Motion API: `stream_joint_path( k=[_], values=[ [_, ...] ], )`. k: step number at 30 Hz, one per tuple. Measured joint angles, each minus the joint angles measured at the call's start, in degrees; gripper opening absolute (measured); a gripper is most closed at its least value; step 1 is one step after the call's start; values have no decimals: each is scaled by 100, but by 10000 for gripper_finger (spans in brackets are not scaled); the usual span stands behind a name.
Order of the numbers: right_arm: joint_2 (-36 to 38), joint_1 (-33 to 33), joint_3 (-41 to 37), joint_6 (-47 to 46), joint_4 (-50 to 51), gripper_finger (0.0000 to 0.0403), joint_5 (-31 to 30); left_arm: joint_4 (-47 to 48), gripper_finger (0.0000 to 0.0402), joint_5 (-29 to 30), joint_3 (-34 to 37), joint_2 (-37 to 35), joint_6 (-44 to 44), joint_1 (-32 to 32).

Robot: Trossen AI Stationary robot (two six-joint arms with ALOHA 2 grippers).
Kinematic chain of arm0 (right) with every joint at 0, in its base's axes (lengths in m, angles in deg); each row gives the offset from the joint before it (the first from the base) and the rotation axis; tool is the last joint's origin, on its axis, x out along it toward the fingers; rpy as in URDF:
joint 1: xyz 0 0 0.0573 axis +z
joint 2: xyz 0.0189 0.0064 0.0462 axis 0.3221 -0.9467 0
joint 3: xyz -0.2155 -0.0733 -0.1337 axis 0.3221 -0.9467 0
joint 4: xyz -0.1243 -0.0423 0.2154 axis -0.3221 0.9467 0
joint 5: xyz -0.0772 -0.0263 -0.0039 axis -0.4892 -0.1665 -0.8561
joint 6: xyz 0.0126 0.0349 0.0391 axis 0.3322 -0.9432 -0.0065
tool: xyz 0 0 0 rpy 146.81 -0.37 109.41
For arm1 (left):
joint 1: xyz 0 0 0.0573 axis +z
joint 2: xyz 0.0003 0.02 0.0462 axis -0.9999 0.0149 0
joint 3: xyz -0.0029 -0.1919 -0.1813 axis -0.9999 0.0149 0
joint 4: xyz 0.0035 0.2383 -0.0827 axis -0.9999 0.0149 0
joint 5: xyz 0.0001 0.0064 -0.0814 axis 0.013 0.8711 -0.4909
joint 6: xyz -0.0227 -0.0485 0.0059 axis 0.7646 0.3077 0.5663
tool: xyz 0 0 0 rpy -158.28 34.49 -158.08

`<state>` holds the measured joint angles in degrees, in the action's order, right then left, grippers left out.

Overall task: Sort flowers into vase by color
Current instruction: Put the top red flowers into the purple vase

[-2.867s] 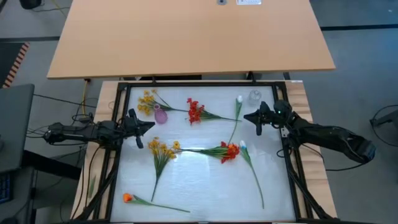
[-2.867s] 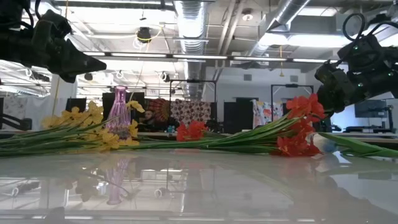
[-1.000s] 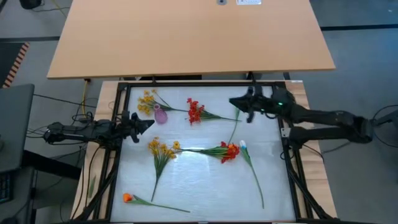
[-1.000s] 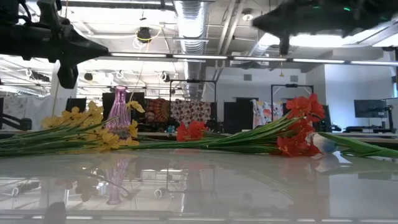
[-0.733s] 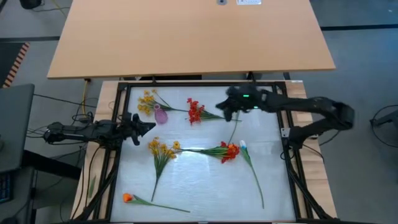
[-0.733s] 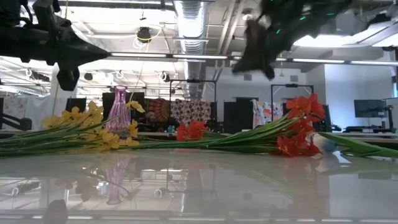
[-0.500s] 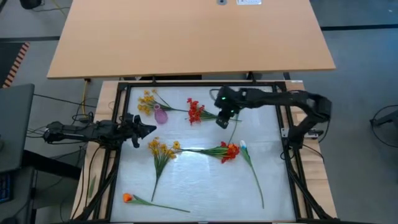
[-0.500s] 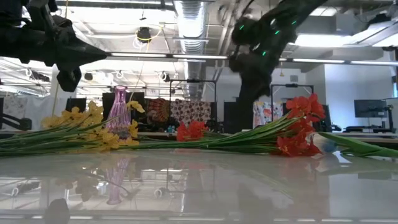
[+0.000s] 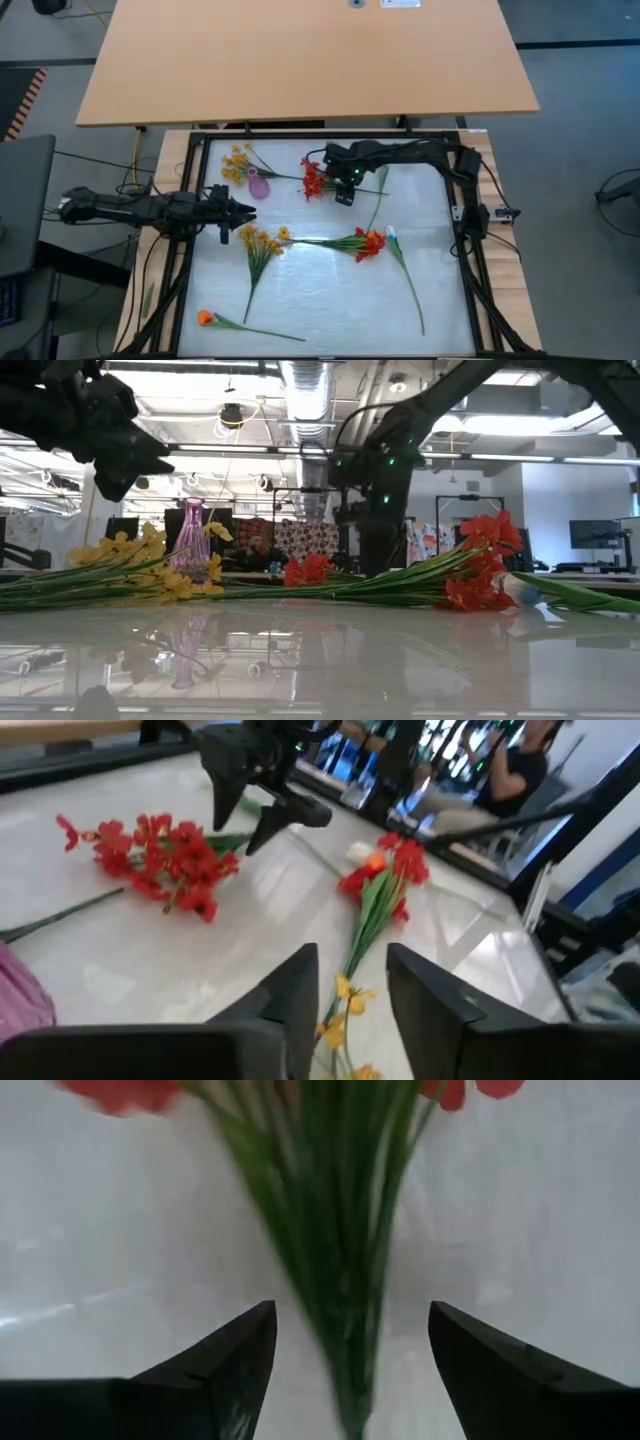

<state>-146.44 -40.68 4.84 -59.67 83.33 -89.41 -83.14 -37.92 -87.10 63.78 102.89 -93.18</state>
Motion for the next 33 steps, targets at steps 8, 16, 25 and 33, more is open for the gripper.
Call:
stream_joint_path(
  k=[8,16,25,33],
  values=[
    [-139,122,87,-57,-14,225,-327,11,132,-18,2,503,282,0],
    [261,119,81,-118,972,28,-147,27,133,-45,2,547,324,0],
    [1872,232,80,-690,-376,29,815,55,133,-84,2,547,333,0],
    [1866,900,106,-1514,-6638,29,1091,543,133,-82,6,547,335,0]
  ],
)
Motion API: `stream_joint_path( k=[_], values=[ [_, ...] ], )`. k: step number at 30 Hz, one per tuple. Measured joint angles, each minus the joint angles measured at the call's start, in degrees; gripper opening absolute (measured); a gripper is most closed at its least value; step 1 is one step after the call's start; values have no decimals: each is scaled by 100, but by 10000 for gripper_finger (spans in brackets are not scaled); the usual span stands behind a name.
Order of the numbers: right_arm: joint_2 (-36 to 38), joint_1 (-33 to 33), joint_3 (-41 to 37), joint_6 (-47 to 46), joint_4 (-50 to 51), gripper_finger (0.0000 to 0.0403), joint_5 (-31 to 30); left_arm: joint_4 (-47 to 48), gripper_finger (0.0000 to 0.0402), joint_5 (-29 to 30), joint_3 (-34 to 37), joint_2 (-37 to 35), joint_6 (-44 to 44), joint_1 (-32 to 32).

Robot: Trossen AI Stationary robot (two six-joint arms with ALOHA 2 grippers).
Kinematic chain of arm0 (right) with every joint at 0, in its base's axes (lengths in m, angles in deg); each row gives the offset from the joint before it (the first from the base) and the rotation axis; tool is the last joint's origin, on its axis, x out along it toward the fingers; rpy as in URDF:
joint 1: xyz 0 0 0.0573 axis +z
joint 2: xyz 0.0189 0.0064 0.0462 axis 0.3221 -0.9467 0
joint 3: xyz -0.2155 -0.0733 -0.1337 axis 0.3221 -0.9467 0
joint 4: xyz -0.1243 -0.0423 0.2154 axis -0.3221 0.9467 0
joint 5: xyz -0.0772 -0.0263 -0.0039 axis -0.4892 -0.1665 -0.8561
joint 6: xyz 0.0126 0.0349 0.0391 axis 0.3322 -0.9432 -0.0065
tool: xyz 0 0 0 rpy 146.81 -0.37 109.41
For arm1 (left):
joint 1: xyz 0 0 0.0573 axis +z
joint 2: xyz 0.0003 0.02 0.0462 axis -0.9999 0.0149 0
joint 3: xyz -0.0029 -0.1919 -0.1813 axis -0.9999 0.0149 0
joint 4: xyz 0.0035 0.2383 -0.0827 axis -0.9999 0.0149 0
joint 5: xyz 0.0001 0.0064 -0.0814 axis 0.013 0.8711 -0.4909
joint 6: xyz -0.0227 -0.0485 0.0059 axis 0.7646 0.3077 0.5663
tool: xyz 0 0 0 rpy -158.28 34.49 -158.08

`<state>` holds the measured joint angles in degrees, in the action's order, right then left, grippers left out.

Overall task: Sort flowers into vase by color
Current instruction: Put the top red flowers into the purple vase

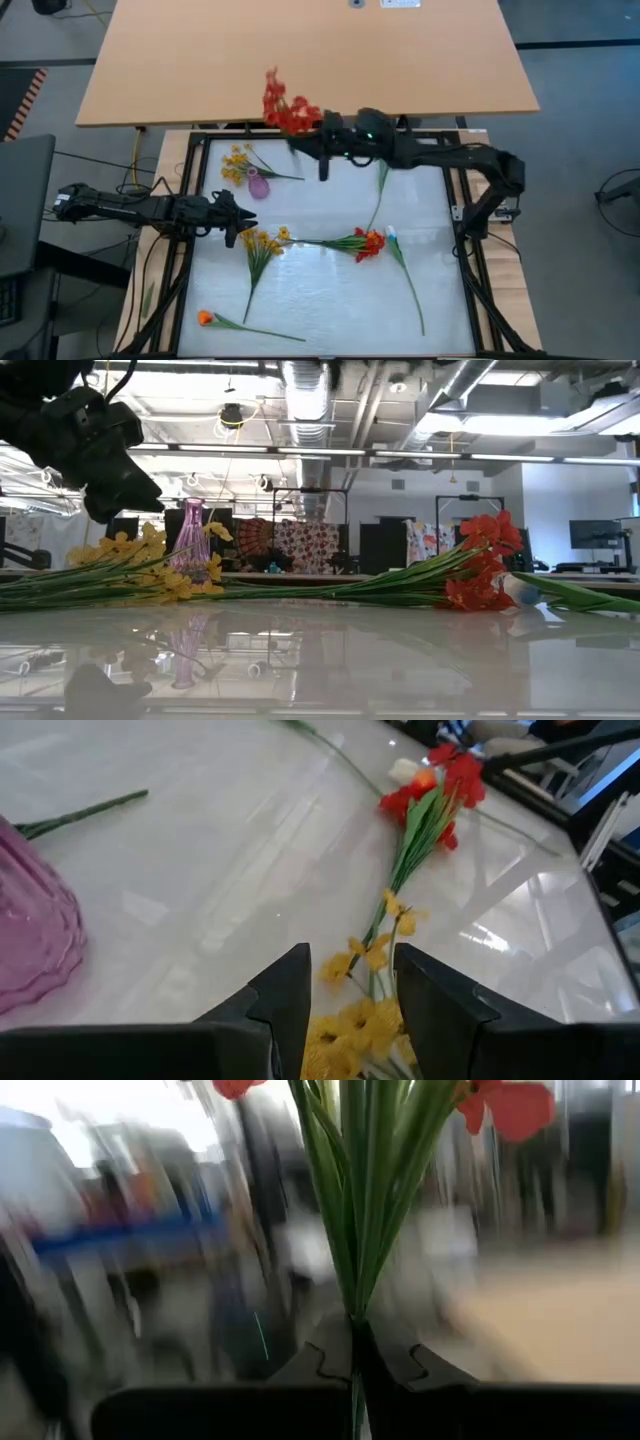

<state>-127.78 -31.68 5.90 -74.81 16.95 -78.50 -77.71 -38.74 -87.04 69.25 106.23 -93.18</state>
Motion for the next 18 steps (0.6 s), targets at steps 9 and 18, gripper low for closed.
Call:
stream_joint_path(
  k=[9,18],
  values=[
    [-1981,241,1137,733,-1991,29,-795,139,132,-441,0,0,260,-2],
    [-2750,-7,1930,688,-1772,29,-1029,137,132,-451,0,-1,260,-2]
  ],
)
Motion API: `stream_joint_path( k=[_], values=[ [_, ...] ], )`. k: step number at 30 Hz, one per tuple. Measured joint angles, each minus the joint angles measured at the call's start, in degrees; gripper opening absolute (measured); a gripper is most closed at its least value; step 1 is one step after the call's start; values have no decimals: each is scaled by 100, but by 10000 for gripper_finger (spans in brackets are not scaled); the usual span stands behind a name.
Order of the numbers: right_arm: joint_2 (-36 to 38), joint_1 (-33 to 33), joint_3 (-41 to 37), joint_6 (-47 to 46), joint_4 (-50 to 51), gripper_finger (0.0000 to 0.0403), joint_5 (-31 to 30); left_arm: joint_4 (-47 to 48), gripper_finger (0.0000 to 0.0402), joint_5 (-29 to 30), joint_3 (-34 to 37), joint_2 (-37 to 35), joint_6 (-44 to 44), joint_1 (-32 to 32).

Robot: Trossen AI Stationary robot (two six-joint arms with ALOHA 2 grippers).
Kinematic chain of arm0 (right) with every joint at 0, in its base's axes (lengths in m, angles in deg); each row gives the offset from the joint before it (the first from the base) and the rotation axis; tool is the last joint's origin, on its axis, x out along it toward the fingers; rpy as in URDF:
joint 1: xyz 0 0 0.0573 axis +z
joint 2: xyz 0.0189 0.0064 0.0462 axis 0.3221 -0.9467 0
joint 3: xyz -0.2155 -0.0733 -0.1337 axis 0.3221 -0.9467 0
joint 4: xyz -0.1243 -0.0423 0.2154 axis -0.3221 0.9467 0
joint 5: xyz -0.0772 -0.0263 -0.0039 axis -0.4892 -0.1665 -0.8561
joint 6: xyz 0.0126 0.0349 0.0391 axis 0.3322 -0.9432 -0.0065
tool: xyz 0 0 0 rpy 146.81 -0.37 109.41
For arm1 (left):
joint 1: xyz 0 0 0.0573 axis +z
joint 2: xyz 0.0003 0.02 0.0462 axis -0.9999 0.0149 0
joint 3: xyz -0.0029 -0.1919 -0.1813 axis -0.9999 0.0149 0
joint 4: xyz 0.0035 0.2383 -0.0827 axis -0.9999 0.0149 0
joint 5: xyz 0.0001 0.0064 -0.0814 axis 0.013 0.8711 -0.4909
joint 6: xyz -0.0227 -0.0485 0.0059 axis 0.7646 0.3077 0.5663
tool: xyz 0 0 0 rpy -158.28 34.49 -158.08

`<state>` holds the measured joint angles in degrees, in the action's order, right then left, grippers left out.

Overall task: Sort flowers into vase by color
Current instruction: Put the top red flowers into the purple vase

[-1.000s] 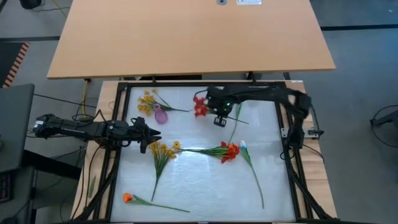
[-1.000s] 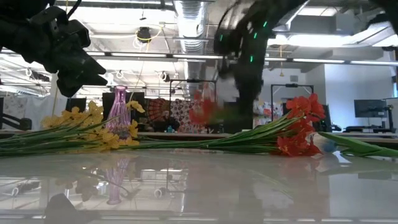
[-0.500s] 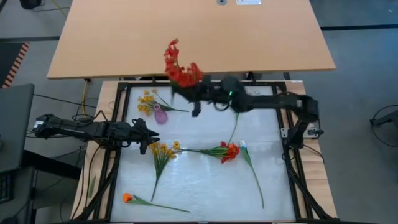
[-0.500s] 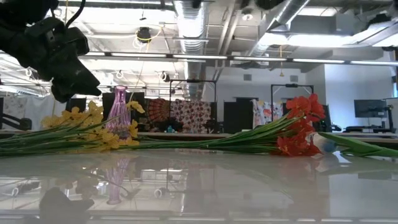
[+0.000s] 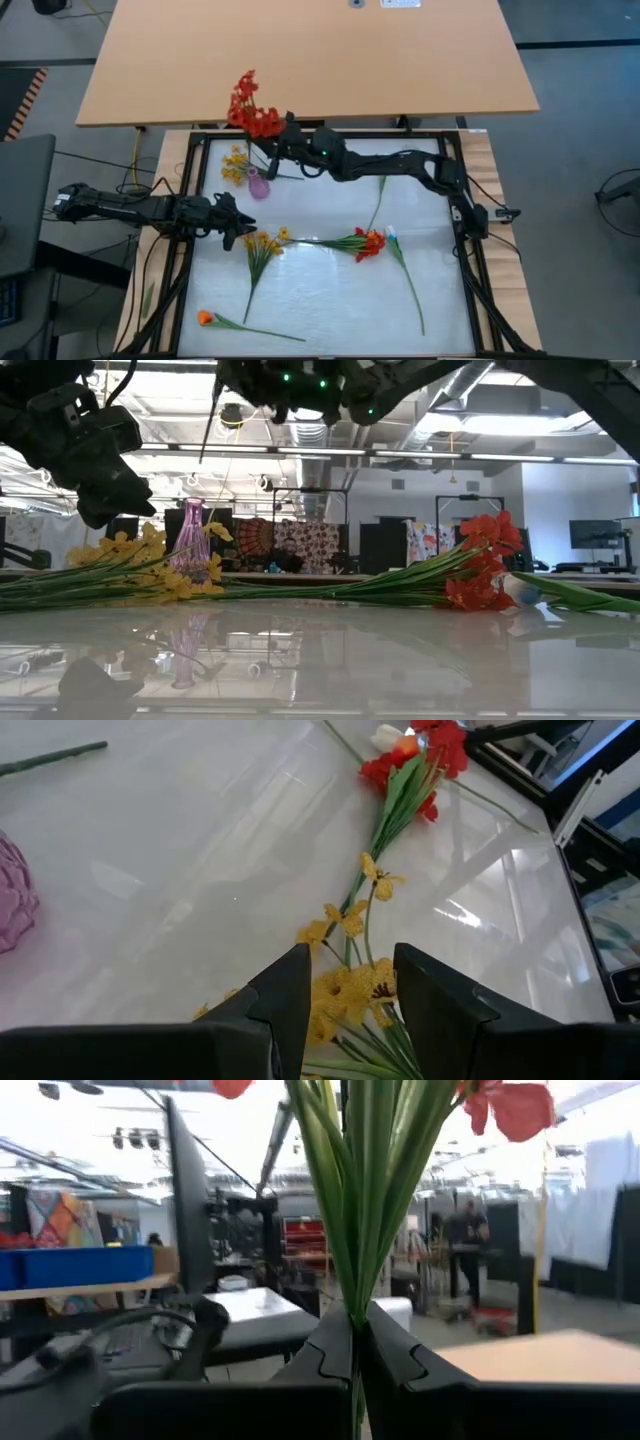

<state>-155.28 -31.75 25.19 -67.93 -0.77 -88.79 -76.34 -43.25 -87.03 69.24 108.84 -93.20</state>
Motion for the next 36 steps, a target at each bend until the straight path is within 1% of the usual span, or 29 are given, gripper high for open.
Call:
stream_joint_path(
  k=[4,7,9,26,29,36],
  values=[
    [-87,-46,8,-24,221,29,-49,-4,132,16,0,1,3,0],
    [-182,-36,10,-134,31,29,-48,-7,132,16,0,1,8,0],
    [-206,-32,10,-278,94,29,-48,-7,132,18,0,1,11,0],
    [-599,-30,-1,-414,216,29,-86,100,132,164,0,-1,0,2],
    [-681,-40,-1,-407,371,49,-84,103,132,187,0,1,0,2],
    [-538,-69,-1,-238,1010,127,-66,112,132,199,0,0,-132,2]
  ],
)
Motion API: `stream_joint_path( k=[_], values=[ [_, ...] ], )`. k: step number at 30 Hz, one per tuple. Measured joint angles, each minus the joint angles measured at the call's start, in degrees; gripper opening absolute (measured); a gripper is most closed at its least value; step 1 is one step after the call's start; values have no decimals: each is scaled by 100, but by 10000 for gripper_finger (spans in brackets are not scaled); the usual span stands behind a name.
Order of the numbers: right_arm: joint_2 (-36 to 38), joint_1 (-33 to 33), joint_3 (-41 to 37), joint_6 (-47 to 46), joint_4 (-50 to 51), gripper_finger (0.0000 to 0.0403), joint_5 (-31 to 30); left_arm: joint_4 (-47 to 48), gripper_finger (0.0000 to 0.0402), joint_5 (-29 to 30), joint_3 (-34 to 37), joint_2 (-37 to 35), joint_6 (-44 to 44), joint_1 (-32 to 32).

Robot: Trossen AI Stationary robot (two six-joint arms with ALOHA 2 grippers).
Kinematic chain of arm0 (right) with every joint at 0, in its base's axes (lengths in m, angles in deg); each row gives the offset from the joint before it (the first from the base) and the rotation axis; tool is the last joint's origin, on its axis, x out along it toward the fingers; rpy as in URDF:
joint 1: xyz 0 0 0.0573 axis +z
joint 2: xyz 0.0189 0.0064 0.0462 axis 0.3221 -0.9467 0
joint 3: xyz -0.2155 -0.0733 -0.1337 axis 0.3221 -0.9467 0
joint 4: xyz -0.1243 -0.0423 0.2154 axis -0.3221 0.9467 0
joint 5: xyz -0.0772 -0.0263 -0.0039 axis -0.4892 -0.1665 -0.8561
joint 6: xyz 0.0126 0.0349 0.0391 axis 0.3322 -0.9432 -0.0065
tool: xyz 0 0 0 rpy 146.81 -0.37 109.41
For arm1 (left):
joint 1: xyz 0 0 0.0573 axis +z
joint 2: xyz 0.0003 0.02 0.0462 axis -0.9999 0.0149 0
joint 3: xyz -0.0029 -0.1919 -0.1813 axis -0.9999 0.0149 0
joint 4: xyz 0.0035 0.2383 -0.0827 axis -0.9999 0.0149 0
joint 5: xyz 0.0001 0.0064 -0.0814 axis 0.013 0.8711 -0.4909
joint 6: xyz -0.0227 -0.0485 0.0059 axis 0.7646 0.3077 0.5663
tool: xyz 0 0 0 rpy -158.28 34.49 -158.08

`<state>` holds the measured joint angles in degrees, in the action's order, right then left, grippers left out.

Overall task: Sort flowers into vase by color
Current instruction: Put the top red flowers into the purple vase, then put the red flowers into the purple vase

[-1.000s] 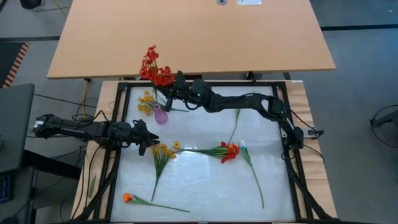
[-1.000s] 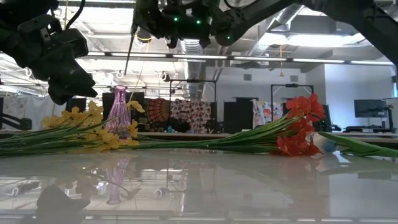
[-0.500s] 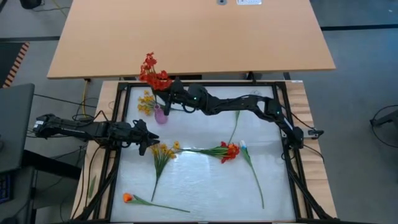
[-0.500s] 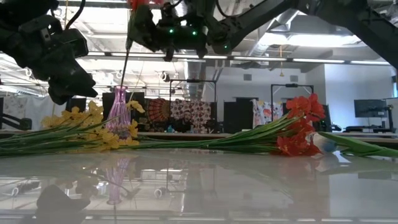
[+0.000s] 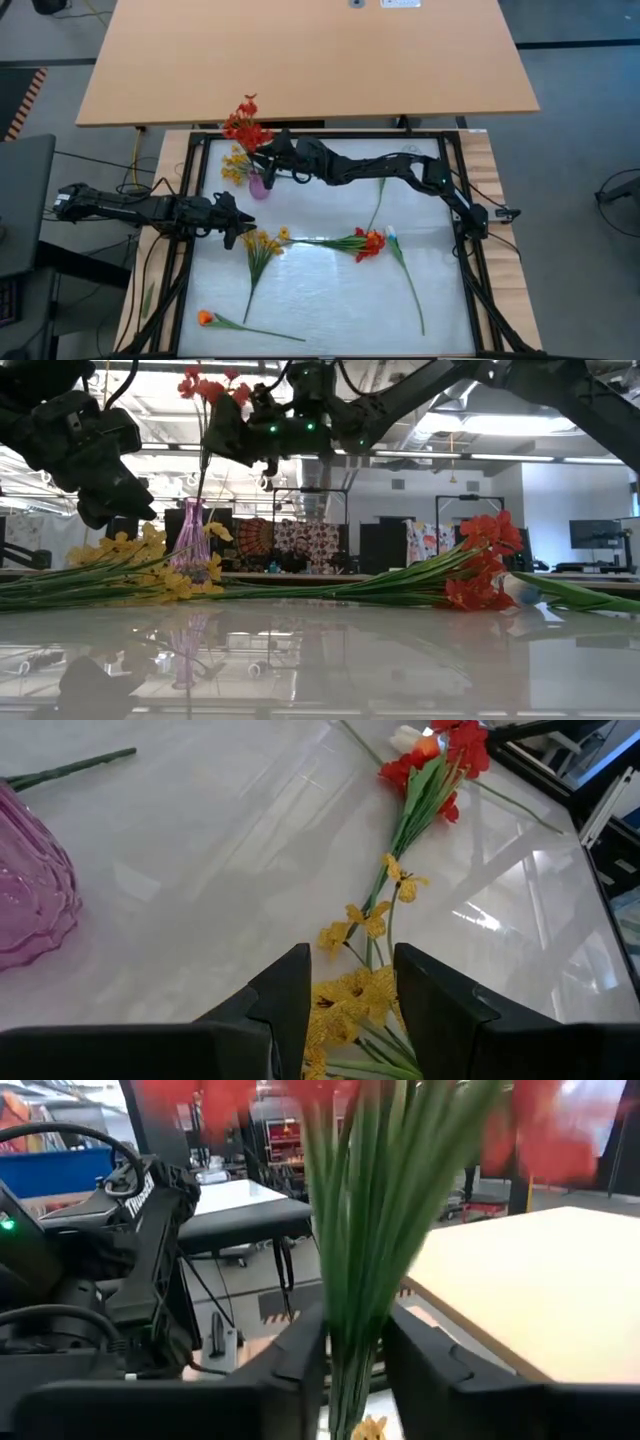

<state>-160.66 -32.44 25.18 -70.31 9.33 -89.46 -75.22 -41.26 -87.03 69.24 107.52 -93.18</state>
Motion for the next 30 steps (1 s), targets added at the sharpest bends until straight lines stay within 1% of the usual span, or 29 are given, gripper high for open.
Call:
stream_joint_path(
  k=[3,6,9,12,15,17,22,24,26,30],
  values=[
    [167,-8,0,-89,456,167,32,-1,132,8,0,-1,-30,0],
    [415,-58,0,-282,1331,210,182,-1,132,14,0,-1,-37,0],
    [744,-154,0,-271,2430,248,660,-1,132,16,0,-1,-38,0],
    [1107,-262,0,-228,3770,272,1239,1,132,16,0,-1,-39,0],
    [1454,-304,0,203,5254,282,1801,2,132,18,0,-1,-41,0],
    [1666,-237,0,521,6119,284,2047,-3,132,18,0,1,-93,0],
    [1967,220,1,1034,8203,285,2130,-34,132,19,2,0,-299,2],
    [1974,454,2,850,8680,286,2125,-44,132,19,2,-1,-394,2],
    [1946,698,0,424,9040,286,2076,-53,132,20,2,-1,-497,2],
    [1833,1245,-2,-445,9318,286,1994,-78,132,19,2,-1,-654,2]
  ],
)
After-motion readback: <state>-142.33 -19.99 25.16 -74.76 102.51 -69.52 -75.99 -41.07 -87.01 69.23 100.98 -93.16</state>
